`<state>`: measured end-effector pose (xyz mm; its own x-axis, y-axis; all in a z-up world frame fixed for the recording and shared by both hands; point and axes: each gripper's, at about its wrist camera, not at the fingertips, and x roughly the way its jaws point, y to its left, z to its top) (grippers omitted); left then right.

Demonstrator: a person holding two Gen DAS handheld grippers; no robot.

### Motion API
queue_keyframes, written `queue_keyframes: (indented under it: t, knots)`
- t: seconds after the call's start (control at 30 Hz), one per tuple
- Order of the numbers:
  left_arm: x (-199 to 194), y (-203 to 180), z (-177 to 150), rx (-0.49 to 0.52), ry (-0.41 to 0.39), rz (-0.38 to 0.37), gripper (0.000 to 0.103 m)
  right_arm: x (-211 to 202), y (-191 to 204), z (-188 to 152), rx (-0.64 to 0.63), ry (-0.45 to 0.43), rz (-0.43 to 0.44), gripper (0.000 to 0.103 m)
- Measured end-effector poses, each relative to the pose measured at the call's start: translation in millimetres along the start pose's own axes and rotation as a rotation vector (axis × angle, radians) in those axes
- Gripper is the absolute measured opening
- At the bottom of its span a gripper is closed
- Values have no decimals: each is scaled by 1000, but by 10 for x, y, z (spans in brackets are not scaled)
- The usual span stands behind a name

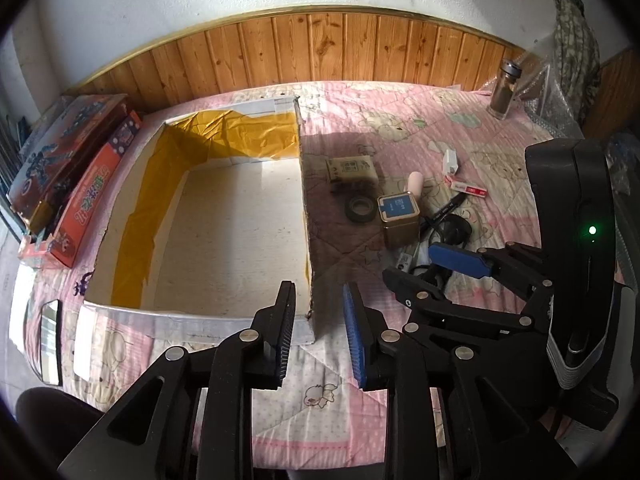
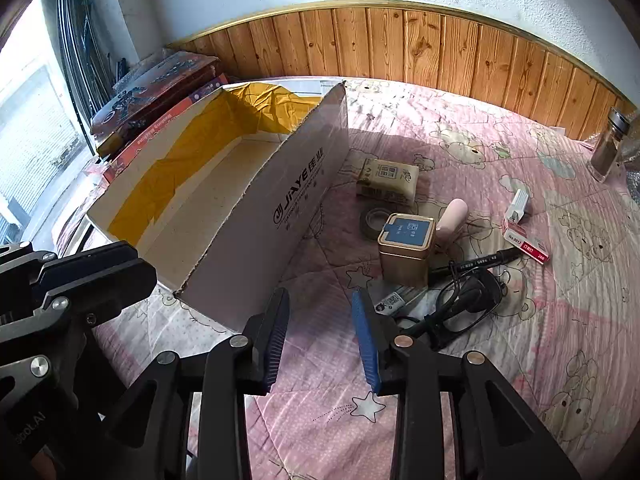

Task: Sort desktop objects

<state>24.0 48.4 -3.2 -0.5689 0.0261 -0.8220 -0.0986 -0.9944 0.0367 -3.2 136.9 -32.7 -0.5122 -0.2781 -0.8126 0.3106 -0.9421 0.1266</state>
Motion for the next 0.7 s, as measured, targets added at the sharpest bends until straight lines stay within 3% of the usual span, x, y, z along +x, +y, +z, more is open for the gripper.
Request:
queue_keyframes:
  t: [0.07,0.17,0.43,0.7]
  knots:
    - [35,-31,11,1,5,4,33,43,-75,-20,10,-4,3,52]
    - [101,-71,23,4,18,8,35,62,-129,-24,31,7,18,57]
    - [326,-247,137,13,60,-42,43,152,-459,-73,96,14,13,60]
    - [774,-575,261,41,129,-132,44,294,-1244,-282,422,66,91,61]
